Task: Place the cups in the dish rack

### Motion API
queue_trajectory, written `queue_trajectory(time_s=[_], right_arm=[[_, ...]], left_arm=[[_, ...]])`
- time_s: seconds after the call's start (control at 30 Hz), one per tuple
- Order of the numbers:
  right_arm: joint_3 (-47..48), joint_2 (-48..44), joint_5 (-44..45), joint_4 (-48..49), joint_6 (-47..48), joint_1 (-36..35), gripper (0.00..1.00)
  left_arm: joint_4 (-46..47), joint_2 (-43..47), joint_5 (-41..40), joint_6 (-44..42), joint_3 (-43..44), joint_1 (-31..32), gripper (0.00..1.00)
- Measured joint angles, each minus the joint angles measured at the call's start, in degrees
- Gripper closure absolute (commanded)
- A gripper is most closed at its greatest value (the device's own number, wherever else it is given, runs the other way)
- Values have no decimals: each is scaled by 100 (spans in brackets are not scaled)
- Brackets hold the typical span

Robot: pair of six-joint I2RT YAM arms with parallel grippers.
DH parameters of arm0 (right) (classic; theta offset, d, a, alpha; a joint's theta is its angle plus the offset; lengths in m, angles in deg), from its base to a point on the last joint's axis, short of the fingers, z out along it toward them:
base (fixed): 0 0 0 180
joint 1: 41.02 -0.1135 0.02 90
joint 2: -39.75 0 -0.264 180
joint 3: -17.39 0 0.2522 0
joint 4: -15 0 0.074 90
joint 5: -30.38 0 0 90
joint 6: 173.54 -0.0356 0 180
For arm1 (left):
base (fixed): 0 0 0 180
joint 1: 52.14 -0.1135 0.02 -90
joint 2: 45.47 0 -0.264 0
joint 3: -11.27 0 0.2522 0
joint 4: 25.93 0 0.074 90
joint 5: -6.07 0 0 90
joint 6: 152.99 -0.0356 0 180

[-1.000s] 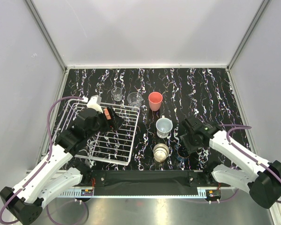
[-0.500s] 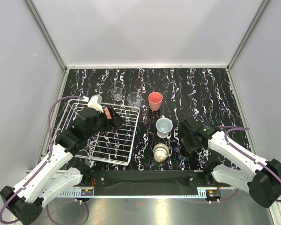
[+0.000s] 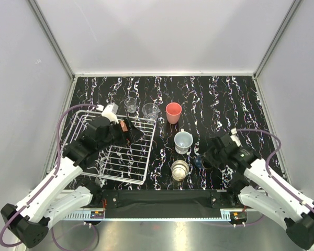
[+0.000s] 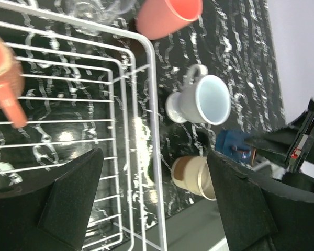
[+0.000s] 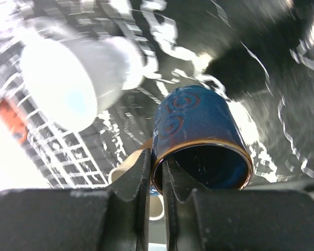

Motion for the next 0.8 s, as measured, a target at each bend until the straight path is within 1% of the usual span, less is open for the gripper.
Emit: queue_trajectory(time_s=[0.07,0.17,0.3,0.43,0.6,0.7,0.8], right_arm=[[125,-254,66,59,546,0,100],[520,-398,85,129,1456,0,100],[885,-433,-111,597,2601,0,100],[927,-544,-752,1366,3558,0,100],[1233,-481,-1611,2090,4450,0,100],[1342,-490,-2111,2629,4874,-2,100],[1379,-505,-2566,3143,5187,-4,100]], left_arm=[[4,-103,210,11,125,0,13],[63,-212,564,74,282,0,15],[389,-280,1222,286,306,0,18],[981,-413,1956,693,297,0,18],[2157,-501,2756,1580,-52,2,18],[2815,-562,3034,2227,-382,70,18],[3250,-662,3182,2767,-555,247,18]])
